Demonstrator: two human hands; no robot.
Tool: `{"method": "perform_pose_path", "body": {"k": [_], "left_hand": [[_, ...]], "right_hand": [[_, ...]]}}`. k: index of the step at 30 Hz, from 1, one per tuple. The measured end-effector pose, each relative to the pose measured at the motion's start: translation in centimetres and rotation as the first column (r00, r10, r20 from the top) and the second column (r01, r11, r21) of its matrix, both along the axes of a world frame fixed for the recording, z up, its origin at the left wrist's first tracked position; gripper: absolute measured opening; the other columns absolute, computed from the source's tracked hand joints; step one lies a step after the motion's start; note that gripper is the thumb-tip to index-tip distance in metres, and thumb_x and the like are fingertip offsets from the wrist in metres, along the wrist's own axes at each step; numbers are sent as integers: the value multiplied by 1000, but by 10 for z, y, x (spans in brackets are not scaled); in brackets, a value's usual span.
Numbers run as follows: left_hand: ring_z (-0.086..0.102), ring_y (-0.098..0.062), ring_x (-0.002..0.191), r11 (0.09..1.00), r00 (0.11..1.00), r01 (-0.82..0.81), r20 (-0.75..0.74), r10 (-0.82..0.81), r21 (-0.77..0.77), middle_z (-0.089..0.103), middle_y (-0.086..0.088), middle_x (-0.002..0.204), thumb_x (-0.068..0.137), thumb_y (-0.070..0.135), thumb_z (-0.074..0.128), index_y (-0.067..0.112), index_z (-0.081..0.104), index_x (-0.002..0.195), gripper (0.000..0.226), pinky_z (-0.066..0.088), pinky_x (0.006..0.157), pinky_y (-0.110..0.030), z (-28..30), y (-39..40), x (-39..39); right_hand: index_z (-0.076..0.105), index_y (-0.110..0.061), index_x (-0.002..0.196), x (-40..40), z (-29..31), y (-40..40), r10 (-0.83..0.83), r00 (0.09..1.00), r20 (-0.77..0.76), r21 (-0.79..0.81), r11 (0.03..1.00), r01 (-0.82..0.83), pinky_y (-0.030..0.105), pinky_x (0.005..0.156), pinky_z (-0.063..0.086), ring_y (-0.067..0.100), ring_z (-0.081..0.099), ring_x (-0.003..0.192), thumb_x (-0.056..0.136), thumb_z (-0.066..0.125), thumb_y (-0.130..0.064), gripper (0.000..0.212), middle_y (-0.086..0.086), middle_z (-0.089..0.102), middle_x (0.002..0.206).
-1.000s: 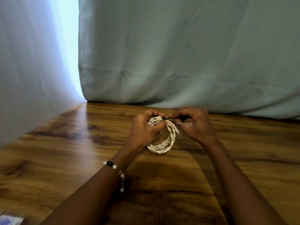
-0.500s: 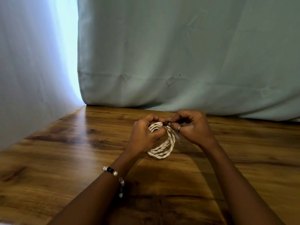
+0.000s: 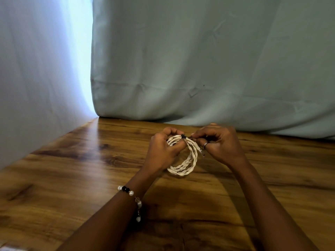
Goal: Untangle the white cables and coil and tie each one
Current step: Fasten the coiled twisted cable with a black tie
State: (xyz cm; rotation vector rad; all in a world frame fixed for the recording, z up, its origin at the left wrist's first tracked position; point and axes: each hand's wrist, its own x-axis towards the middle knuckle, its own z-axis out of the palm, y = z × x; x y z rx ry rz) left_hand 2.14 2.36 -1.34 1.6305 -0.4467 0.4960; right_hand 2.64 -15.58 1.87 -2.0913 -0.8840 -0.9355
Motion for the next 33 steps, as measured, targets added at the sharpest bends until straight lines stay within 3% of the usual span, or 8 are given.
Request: {"method": "perform_pose_path", "body": {"k": [5, 10, 15, 19, 23, 28, 33], "left_hand": [[65, -10, 66, 998, 999, -42, 15, 41, 42, 70, 2, 81, 80, 9, 72, 25, 65, 89, 20, 52, 59, -27, -1, 0, 1], [63, -7, 63, 995, 998, -57, 24, 55, 88, 69, 4, 81, 80, 11, 73, 25, 64, 92, 21, 52, 59, -29, -3, 0, 2], [63, -7, 63, 992, 996, -79, 38, 75, 103, 69, 3, 82, 80, 13, 74, 21, 65, 96, 20, 56, 61, -34, -5, 1, 3], [62, -5, 64, 991, 998, -64, 35, 61, 117, 68, 5, 82, 81, 13, 73, 25, 64, 95, 21, 56, 62, -33, -6, -1, 2], [63, -3, 67, 987, 998, -62, 38, 57, 145, 68, 7, 85, 82, 13, 73, 25, 63, 96, 22, 53, 63, -27, -7, -1, 1], [66, -7, 77, 984, 998, -54, 36, 49, 167, 68, 8, 88, 81, 12, 74, 24, 64, 98, 23, 58, 67, -32, -6, 0, -1], [68, -10, 79, 985, 999, -39, 33, 34, 169, 70, 4, 89, 79, 11, 75, 21, 66, 99, 23, 59, 70, -34, -5, 1, -1]], "right_hand": [[78, -9, 84, 0, 0, 2, -19, 993, 119, -90, 996, 30, 37, 59, 56, 16, 66, 72, 72, 71, 0, 16, 1, 74, 78], [77, -9, 84, 0, 2, 3, -28, 986, 167, -190, 980, 60, 34, 55, 52, 20, 63, 68, 70, 68, -2, 18, 2, 73, 76], [77, -9, 86, 0, 3, 5, -30, 985, 172, -297, 951, 81, 26, 59, 45, 22, 60, 71, 68, 63, -3, 23, 3, 72, 78], [77, -8, 86, 0, 5, 4, -38, 986, 165, -312, 946, 89, 29, 55, 47, 22, 60, 73, 67, 61, 0, 26, 4, 72, 79], [77, -9, 86, -1, 5, 4, -16, 994, 104, -274, 961, 44, 30, 56, 49, 19, 59, 72, 67, 61, 2, 27, 2, 72, 77], [77, -16, 92, -5, 7, 1, -61, 996, -70, -171, 984, 49, 24, 61, 50, 8, 61, 73, 73, 78, -1, 24, -2, 68, 79], [61, -23, 115, -11, 13, 0, -63, 973, -221, -157, 987, 28, 19, 71, 54, 3, 67, 79, 75, 78, -4, 47, -6, 72, 82]]}}
